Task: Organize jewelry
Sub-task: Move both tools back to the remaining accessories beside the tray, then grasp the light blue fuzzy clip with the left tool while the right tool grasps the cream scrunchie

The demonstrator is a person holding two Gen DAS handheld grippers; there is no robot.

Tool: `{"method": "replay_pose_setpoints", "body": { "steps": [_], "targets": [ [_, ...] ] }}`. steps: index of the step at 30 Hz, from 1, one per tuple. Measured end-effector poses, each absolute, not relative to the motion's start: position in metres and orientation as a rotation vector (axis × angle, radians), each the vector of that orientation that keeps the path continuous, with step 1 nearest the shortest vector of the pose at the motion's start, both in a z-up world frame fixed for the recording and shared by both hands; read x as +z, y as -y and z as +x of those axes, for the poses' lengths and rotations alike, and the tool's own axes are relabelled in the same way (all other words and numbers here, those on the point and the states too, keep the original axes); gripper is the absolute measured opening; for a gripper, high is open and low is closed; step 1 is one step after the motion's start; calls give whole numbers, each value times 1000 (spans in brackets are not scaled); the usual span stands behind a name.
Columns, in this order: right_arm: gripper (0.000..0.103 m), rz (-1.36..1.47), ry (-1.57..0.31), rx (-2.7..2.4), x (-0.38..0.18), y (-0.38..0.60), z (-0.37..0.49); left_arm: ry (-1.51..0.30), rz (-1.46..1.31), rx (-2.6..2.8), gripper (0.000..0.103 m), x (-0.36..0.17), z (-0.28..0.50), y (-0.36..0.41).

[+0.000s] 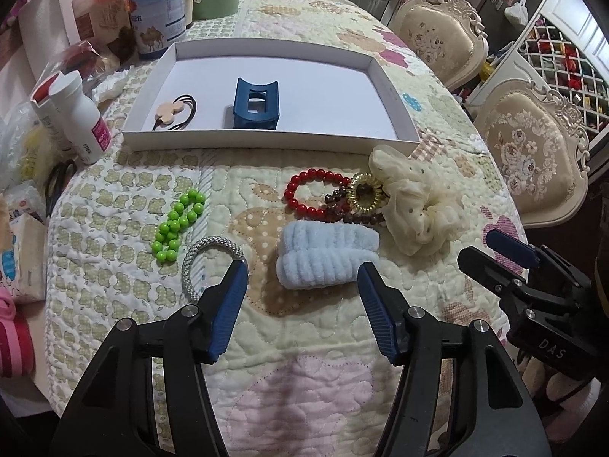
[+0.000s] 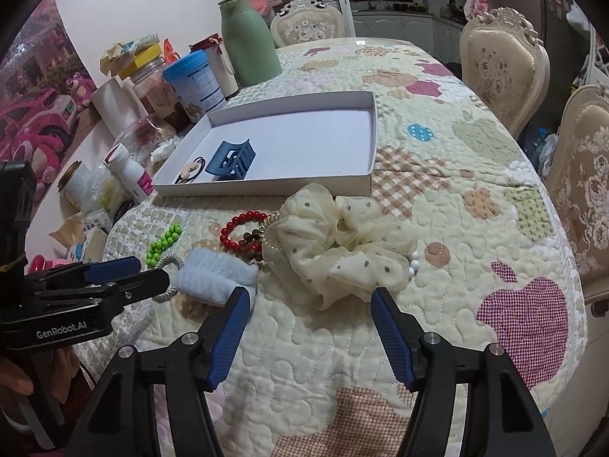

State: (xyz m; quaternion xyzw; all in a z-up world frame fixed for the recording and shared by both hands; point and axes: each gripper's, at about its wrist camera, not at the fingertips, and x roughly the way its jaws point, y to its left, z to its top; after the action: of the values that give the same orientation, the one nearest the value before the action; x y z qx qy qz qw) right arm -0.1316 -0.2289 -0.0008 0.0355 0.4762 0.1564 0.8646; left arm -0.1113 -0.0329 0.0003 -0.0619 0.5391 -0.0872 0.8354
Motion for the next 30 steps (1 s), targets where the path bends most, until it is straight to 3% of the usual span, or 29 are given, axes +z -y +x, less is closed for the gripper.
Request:
{"method": "replay_pose_setpoints", "body": {
  "steps": [26,27,28,30],
  "targets": [
    [65,-18,-1036,387,-38,207,-70,-1283,-121,-231,61,-48,-74,53],
    [63,-22,-1038,390,-42,206,-69,-1283,-118,-240,61,-49,-74,54],
    [47,-23,-1035,390,-45,205,-67,-1272,-114,-245,61,-49,-75,55],
    [30,-7,-1046,388,-52,206,-64,-1252,-106,-260,55,-48,-75,57]
  ]
}}
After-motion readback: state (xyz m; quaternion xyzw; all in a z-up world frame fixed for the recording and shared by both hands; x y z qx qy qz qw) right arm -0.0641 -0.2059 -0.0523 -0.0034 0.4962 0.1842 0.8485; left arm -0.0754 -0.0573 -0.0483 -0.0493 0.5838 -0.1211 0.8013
